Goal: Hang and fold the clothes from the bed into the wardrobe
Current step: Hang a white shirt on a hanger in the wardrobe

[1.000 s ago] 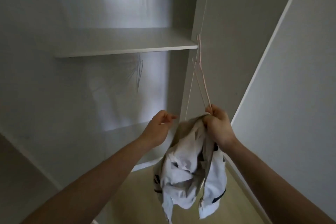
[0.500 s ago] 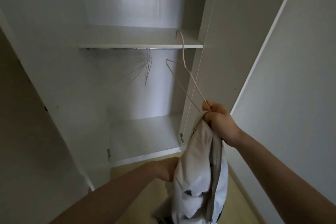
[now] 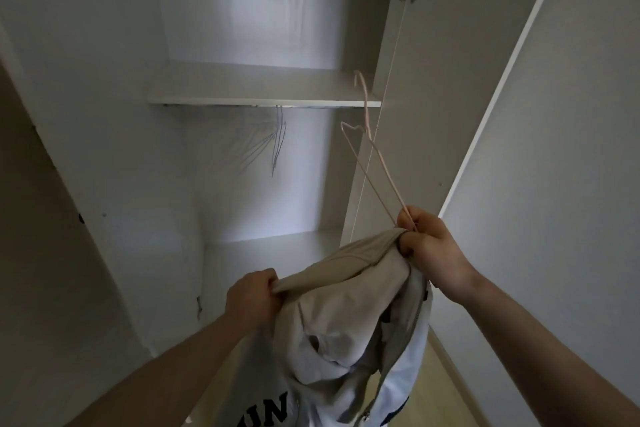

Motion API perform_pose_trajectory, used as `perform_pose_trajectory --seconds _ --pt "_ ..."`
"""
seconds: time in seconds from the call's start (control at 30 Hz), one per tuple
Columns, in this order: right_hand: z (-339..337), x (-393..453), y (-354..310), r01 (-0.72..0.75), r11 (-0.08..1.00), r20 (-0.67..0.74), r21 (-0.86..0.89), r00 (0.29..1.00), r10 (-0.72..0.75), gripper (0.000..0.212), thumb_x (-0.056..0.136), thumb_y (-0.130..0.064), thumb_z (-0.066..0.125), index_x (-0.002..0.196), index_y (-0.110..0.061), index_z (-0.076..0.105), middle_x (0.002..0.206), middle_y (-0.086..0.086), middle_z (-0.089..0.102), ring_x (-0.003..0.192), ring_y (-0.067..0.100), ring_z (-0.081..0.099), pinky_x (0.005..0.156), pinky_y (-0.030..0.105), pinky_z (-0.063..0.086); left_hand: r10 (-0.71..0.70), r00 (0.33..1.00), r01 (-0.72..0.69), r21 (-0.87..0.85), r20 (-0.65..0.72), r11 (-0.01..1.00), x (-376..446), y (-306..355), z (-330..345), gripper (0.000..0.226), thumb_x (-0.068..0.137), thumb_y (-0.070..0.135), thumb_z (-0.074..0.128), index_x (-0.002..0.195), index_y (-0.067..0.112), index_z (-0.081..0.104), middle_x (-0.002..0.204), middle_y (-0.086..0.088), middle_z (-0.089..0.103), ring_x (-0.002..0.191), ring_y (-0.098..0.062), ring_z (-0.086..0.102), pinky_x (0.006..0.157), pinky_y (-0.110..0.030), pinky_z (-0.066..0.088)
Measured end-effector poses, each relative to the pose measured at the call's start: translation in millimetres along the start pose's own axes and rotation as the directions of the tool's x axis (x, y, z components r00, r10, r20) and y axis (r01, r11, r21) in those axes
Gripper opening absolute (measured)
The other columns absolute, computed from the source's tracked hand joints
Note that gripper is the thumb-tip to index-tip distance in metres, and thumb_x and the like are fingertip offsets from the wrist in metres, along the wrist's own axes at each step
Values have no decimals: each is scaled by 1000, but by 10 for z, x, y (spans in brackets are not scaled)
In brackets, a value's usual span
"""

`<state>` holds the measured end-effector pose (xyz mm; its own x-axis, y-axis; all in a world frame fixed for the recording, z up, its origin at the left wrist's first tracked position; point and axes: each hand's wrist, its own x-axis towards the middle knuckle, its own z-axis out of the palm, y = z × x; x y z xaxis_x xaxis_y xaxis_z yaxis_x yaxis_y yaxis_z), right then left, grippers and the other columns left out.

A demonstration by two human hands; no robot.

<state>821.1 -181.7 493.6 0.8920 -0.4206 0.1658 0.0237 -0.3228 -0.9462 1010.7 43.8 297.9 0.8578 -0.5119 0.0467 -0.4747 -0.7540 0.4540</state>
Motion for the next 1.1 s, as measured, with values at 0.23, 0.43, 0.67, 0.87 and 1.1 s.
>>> perform_pose_trajectory --seconds 0.23,0.43,0.67,0.87,1.1 --pt "-30 115 238 17 960 -80 -280 996 -40 37 80 15 45 67 -18 34 62 -3 34 59 12 31 56 30 29 -95 994 94 24 48 995 183 -329 -296 11 84 19 62 79 27 66 88 3 66 86 -22 65 67 -27 47" --pt "-410 214 488 -77 827 -176 -556 984 -26 29 77 12 48 67 -13 38 61 6 44 59 21 41 53 32 31 3 1000 2 -178 26 984 426 -110 -1206 14 81 32 83 78 26 70 75 6 67 68 -8 61 57 -18 40" --pt "-483 330 393 8 811 -164 -584 978 -128 34 71 14 43 63 -17 32 58 -1 36 56 16 31 53 31 24 150 988 -131 -275 48 952 578 421 -2255 18 81 7 78 87 23 74 89 3 72 85 -15 65 73 -28 47" --pt "-530 545 172 -101 934 -263 -342 965 9 34 78 10 41 59 -19 37 57 -3 36 56 16 34 53 27 24 189 885 -244 -79 -425 967 738 648 -2580 34 83 -7 57 73 21 73 75 4 67 76 -20 63 72 -26 45" --pt "-87 674 -159 26 932 -37 -362 998 -42 38 77 15 41 61 -19 35 62 -1 36 59 13 37 54 23 32 310 929 -282 -158 204 946 490 1059 -2039 27 83 2 73 92 28 71 86 20 69 70 5 67 62 -13 49"
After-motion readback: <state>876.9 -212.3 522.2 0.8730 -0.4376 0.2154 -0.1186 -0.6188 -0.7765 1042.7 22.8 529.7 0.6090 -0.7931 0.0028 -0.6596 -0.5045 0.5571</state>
